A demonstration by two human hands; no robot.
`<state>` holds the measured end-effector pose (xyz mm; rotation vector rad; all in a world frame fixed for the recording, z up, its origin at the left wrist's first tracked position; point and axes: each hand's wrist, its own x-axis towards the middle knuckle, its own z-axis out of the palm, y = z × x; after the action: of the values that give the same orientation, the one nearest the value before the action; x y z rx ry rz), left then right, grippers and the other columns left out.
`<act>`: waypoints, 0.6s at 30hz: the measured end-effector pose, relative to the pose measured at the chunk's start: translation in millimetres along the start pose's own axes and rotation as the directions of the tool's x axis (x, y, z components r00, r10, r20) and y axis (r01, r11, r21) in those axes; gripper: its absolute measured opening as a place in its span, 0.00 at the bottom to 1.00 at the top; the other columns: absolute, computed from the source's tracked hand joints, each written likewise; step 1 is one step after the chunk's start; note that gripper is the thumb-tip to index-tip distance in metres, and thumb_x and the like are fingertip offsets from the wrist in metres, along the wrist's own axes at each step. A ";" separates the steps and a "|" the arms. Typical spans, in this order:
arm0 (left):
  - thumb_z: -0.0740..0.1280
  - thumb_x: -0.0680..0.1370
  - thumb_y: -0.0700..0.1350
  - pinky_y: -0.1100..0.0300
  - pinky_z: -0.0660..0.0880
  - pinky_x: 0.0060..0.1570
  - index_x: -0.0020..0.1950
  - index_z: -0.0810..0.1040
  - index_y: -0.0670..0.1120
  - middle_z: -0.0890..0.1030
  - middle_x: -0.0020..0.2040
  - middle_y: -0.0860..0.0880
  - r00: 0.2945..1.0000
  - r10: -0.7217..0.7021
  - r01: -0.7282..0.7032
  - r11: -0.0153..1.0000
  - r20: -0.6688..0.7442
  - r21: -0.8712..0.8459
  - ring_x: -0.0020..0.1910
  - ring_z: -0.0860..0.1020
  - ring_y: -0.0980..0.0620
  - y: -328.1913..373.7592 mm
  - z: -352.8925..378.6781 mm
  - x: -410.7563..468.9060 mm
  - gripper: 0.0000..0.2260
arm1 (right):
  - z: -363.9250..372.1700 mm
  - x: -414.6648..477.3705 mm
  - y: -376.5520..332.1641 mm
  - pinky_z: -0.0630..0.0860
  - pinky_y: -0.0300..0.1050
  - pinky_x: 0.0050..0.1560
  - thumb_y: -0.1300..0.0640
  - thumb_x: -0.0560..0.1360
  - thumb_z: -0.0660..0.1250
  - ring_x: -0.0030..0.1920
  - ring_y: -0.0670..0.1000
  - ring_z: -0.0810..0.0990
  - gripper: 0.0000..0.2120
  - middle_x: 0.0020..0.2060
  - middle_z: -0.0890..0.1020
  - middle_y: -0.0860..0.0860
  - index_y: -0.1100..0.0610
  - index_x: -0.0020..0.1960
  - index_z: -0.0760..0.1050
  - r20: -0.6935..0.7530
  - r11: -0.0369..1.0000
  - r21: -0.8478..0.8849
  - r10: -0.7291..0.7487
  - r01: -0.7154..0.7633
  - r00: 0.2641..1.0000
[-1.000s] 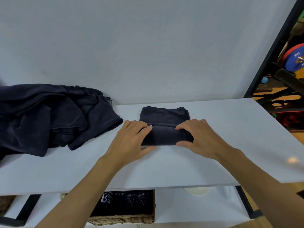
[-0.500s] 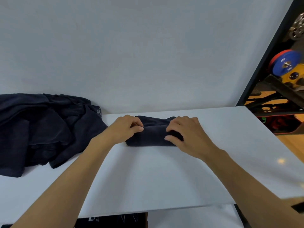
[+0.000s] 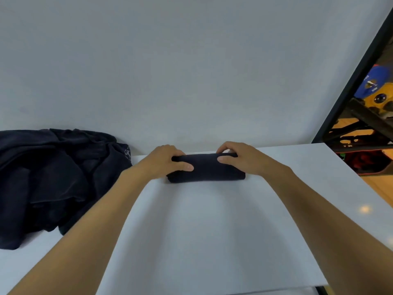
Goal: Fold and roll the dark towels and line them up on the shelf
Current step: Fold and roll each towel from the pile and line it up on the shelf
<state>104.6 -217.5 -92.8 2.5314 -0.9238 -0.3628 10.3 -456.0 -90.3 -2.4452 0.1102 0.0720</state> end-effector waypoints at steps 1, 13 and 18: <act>0.69 0.74 0.60 0.51 0.75 0.51 0.52 0.83 0.47 0.82 0.48 0.45 0.998 -0.013 0.015 0.999 0.061 -0.034 0.48 0.79 0.46 -2.8 -5.0 6.8 0.18 | 1.7 1.7 -0.9 0.70 0.47 0.57 0.47 0.78 0.65 0.54 0.46 0.76 0.05 0.51 0.78 0.43 0.44 0.53 0.76 -0.084 0.992 -0.118 -0.061 0.050 0.995; 0.73 0.65 0.65 0.66 0.70 0.52 0.60 0.77 0.59 0.77 0.55 0.63 0.954 0.050 -0.097 0.985 -0.296 -0.146 0.53 0.75 0.61 -7.4 16.7 20.5 0.25 | 8.3 9.4 8.5 0.77 0.43 0.42 0.46 0.66 0.74 0.44 0.47 0.79 0.19 0.44 0.81 0.43 0.46 0.55 0.73 -0.081 0.988 -0.149 -0.055 0.042 0.995; 0.80 0.62 0.52 0.61 0.74 0.56 0.62 0.76 0.60 0.78 0.57 0.61 0.982 -0.013 -0.064 0.917 -0.191 -0.393 0.57 0.75 0.58 3.7 18.0 29.1 0.29 | -16.8 -5.0 17.6 0.79 0.43 0.45 0.45 0.62 0.76 0.45 0.46 0.83 0.16 0.43 0.83 0.44 0.46 0.48 0.79 0.014 0.968 0.205 0.143 -0.143 0.990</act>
<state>117.5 -244.6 -109.7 2.1345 -0.7240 -0.2636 4.0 -479.9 -88.3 -2.2278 0.2810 0.1178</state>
